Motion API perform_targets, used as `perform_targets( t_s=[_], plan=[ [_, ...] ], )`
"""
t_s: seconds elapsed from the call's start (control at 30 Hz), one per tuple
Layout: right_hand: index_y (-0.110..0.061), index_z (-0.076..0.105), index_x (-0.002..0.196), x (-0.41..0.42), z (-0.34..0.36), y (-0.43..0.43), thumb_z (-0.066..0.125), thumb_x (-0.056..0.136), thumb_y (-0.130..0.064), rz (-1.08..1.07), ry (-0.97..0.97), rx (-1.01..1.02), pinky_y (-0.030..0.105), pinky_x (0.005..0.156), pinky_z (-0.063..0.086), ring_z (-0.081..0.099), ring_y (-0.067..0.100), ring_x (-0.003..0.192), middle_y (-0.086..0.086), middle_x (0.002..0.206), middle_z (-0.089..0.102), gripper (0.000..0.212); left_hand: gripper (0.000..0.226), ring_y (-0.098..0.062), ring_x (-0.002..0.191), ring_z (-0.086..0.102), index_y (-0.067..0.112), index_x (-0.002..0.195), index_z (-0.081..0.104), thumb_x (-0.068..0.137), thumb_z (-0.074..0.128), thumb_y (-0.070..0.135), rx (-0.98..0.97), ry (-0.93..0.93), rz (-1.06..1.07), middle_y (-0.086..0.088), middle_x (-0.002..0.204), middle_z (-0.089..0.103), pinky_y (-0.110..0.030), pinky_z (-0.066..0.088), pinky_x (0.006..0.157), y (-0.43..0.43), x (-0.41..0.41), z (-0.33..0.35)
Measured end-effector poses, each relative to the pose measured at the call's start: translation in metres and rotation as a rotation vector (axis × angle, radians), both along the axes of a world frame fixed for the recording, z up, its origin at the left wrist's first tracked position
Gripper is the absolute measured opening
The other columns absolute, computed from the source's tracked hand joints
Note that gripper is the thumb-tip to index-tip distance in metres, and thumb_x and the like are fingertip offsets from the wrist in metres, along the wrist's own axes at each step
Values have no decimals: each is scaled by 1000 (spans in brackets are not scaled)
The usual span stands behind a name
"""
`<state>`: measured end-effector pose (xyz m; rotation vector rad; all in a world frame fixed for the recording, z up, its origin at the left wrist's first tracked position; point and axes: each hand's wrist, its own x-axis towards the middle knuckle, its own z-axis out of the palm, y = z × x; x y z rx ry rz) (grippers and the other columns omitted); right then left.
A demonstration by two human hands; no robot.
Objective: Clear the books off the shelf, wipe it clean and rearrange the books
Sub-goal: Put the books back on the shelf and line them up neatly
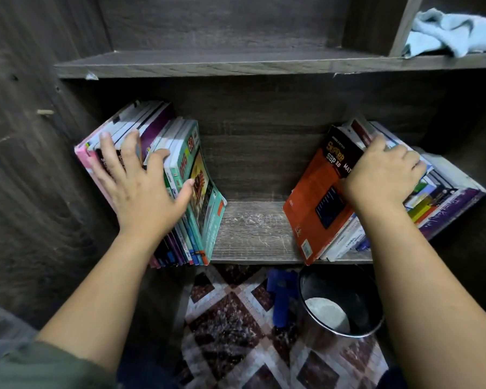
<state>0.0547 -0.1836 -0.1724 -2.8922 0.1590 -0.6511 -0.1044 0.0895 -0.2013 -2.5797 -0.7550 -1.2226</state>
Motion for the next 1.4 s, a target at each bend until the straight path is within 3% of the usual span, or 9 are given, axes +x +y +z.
perform_targets(
  t_s=[0.2,0.33,0.5,0.63,0.77,0.9,0.97,1.13,1.4],
  plan=[
    [-3,37,138,0,6,5,72,80,-21,97,-107,119,46,97,38,45,43,118,28,125,50,70,57,-43,144,4,19,119,58,75,66,54,7,3,-3,-15,149,27,-59,-5,113,1,-1,-1],
    [-5,27,148,6,5,-4,76,77,-41,-40,27,126,55,115,9,30,41,136,26,142,39,93,58,-43,144,4,19,119,58,74,66,54,2,4,-10,-15,150,27,-59,-5,113,2,-1,0],
    [2,32,144,13,-10,-2,65,84,-29,-90,-44,-87,56,116,-3,46,38,125,25,129,54,76,59,-43,144,3,19,120,57,75,65,56,6,19,-2,-14,150,26,-59,-6,113,3,-1,-1],
    [3,52,121,11,-14,5,69,82,-28,-107,-146,-149,55,117,4,57,37,107,22,106,63,53,58,-42,145,2,19,120,57,75,66,56,-2,19,-1,-14,151,25,-59,-7,113,1,-2,0],
    [1,49,121,-3,-13,19,71,82,-16,150,-194,168,43,95,38,46,39,112,23,122,48,48,58,-41,145,2,20,120,57,75,65,56,-7,19,4,-14,151,25,-58,-8,113,0,-2,0],
    [-25,25,149,-21,-31,23,72,78,-13,370,-354,748,30,88,43,44,20,107,13,141,29,86,57,-41,144,6,20,119,58,76,64,56,-2,1,-5,-14,149,29,-57,-8,113,-1,-2,1],
    [-33,18,151,-24,-40,24,69,80,-16,361,-330,908,26,91,39,43,16,115,9,151,27,89,52,-40,143,13,20,117,60,79,61,55,8,-37,-16,-12,146,35,-58,-2,113,-1,-3,0],
    [-28,45,127,-17,-48,36,64,80,-24,312,-297,901,39,87,42,59,36,103,10,117,63,52,40,-25,130,38,21,117,60,88,53,47,-24,-238,-79,2,129,57,-47,18,107,5,-8,8],
    [-35,40,114,-40,-45,101,63,74,-33,474,-353,1069,39,74,51,63,29,79,9,90,68,47,21,-27,114,49,17,105,66,88,58,25,-38,-291,-236,4,114,65,-52,13,115,16,-13,13]
  ],
)
